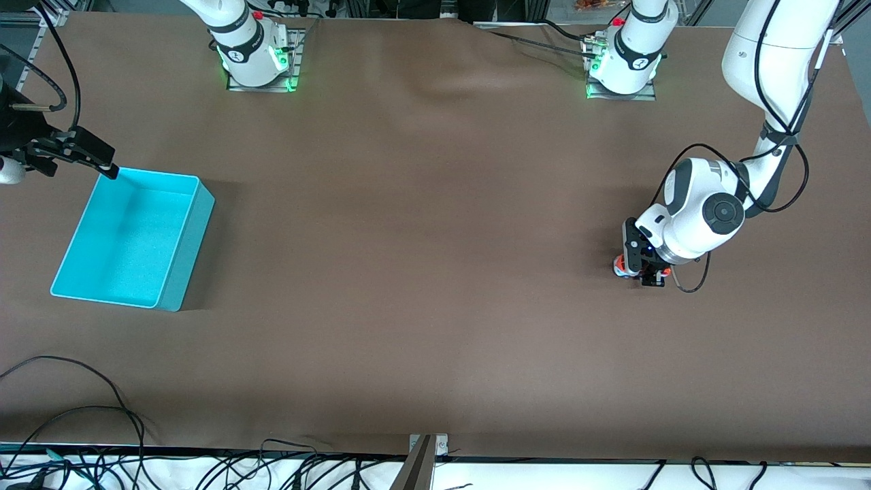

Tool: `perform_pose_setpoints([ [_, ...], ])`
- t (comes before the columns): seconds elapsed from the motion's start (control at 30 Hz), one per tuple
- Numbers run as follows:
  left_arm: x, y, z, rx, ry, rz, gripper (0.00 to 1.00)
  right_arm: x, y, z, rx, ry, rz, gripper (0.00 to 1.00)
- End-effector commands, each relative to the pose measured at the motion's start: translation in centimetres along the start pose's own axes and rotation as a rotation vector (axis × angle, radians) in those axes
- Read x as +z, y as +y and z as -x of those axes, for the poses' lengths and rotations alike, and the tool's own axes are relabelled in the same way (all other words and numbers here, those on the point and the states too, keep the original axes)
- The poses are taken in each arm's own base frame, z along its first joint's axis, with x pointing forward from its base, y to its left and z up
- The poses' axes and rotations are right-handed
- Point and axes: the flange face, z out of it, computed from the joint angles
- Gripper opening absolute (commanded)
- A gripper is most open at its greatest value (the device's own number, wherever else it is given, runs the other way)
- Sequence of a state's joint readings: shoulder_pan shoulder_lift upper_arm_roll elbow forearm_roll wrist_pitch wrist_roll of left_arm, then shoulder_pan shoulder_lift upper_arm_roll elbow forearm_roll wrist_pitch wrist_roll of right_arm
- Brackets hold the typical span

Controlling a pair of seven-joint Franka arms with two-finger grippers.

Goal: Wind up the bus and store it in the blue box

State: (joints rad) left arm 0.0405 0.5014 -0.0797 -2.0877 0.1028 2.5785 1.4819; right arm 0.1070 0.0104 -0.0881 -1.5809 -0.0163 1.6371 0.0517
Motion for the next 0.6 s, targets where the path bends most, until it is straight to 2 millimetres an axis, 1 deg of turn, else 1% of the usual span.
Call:
perform_pose_setpoints([
  [0.0, -0.6, 0.9, 0.2, 0.029, -0.008, -0.007, 0.2, -0.7, -0.1, -0.1, -0.012, 0.006, -0.013, 1.0],
  [0.33, 0.1, 1.3, 0.3, 0.017, -0.002, 0.009, 0.19, -0.6, 0.0, -0.2, -0.01, 0.004, -0.013, 1.0],
  [0.5, 0.2, 1.3, 2.2, -0.012, -0.001, 0.011, 0.19, -0.6, 0.0, -0.2, -0.01, 0.004, -0.011, 1.0],
  [0.57, 0.2, 1.4, 2.7, -0.018, -0.001, 0.013, 0.2, -0.6, 0.0, -0.2, -0.01, 0.004, -0.013, 1.0],
])
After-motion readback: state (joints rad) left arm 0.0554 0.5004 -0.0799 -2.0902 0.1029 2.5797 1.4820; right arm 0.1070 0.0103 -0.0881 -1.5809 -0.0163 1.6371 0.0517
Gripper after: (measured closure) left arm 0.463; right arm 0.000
